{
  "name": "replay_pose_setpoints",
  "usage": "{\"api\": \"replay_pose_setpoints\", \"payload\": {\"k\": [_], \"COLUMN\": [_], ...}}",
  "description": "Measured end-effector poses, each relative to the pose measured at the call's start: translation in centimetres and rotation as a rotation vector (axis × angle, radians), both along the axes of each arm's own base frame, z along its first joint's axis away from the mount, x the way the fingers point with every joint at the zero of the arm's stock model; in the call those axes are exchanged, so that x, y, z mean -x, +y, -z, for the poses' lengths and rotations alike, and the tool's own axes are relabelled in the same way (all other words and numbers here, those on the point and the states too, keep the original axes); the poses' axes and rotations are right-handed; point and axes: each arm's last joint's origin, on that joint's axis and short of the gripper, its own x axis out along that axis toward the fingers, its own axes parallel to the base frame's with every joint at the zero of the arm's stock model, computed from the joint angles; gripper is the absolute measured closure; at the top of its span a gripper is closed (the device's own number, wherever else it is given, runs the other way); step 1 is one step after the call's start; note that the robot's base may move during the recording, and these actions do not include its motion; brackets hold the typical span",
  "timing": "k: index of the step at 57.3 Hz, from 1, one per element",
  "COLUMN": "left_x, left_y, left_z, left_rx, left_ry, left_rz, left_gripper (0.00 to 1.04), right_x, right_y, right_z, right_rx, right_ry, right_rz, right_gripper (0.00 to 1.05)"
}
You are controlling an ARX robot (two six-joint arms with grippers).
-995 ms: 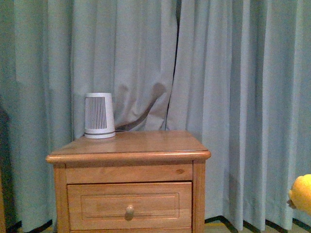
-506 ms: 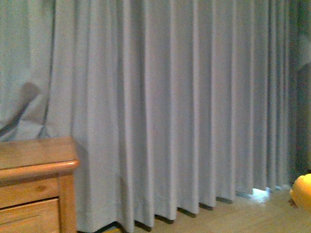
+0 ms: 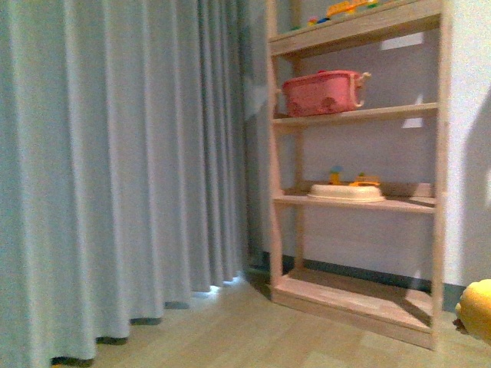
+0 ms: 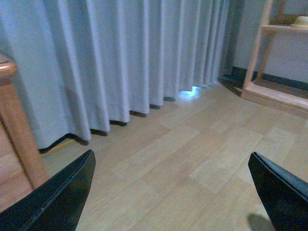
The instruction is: Put away toys
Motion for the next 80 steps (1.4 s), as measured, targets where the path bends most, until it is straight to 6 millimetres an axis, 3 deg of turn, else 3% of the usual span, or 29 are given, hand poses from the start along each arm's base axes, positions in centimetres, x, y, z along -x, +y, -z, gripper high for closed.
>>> {"api": "replay_pose_setpoints", "payload": {"k": [80], "left_x": [0.00], "left_y": [0.00], "left_z": [0.00], "left_rx": [0.000], "left_ry": [0.000], "left_rz": [0.000], "left_gripper": [0.06], "right_x": [0.01], "right_y": [0.01], "right_z": [-0.01], "right_rx": [0.000], "right_ry": [-0.001], "right_rz": [-0.003], "right_gripper": [0.98]}}
